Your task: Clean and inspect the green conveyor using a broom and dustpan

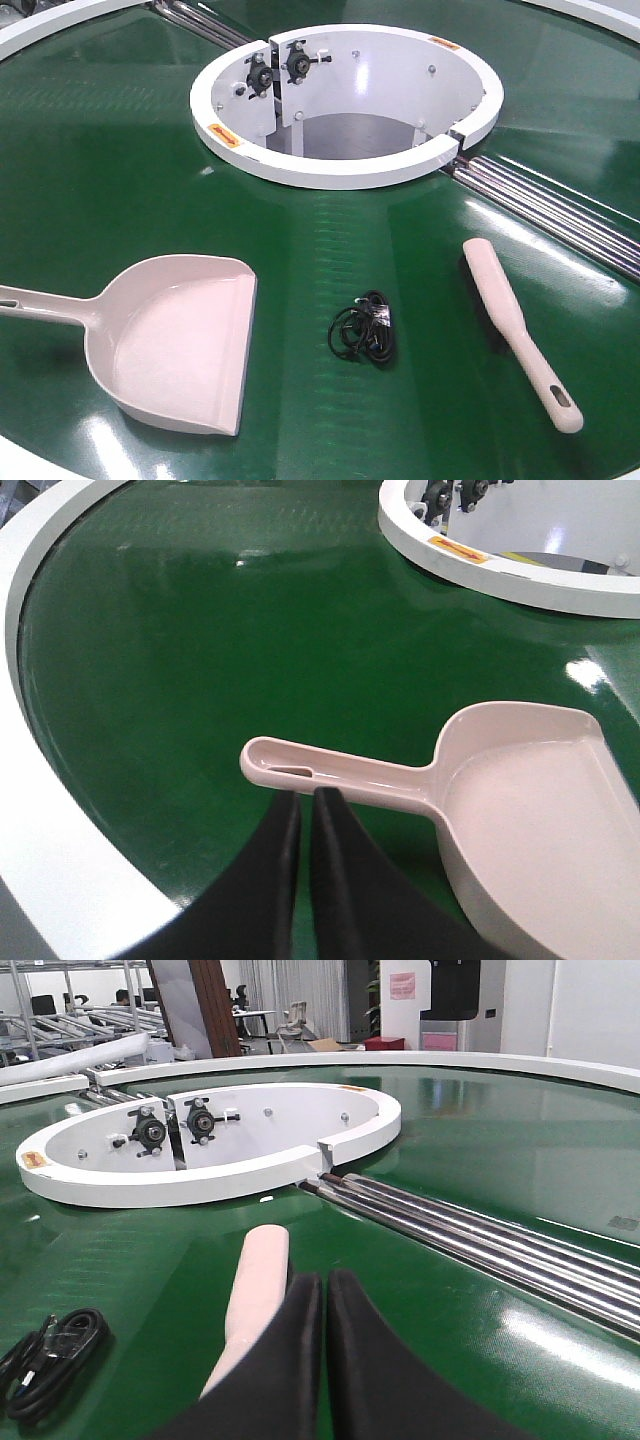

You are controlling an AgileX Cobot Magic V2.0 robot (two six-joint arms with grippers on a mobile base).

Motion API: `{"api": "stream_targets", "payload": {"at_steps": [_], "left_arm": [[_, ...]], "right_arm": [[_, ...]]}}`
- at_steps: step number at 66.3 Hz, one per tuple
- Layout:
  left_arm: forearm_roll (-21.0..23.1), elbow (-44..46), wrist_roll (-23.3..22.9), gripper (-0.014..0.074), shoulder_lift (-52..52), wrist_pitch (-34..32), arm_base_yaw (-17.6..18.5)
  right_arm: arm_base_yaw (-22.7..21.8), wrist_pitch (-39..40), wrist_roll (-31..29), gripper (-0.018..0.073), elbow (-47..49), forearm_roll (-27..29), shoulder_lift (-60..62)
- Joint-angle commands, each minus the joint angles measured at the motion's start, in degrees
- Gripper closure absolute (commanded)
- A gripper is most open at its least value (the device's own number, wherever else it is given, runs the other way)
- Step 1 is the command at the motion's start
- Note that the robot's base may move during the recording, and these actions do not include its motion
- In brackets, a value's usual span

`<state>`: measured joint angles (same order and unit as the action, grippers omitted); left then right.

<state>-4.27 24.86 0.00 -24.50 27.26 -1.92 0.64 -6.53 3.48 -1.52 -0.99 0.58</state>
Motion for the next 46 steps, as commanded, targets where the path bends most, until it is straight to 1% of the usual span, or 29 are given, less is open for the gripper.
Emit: {"api": "stream_targets", "payload": {"at_steps": [1, 9, 17, 26, 32, 41, 46], "left_arm": [[0.00, 1.76, 0.00, 0.0530, -0.79, -3.46, 0.04], [0.00, 1.76, 0.00, 0.0419, -0.79, -3.46, 0.04], [0.00, 1.76, 0.00, 0.0244, -0.79, -3.46, 0.04], [0.00, 1.76, 0.00, 0.0111, -0.79, -4.18, 0.04], [0.41, 1.76, 0.00, 0.0085, -0.79, -4.63, 0.04], [1.75, 1.76, -0.57, 0.0094, -0.79, -4.27, 0.04], [1.95, 3.00, 0.36, 0.0094, -1.32, -2.75, 0.04]], "right_arm": [[-0.33, 4.37, -0.34, 0.0569, -1.28, -0.16, 1.02], [-0.33, 4.37, -0.34, 0.0569, -1.28, -0.16, 1.02], [-0.33, 4.37, -0.34, 0.0569, -1.28, -0.16, 1.02], [-0.33, 4.37, -0.34, 0.0569, -1.28, -0.16, 1.02], [-0.33, 4.37, -0.34, 0.0569, -1.28, -0.16, 1.02], [-0.33, 4.37, -0.34, 0.0569, -1.28, -0.16, 1.02], [-0.33, 4.37, -0.34, 0.0569, -1.28, -0.16, 1.02]]}}
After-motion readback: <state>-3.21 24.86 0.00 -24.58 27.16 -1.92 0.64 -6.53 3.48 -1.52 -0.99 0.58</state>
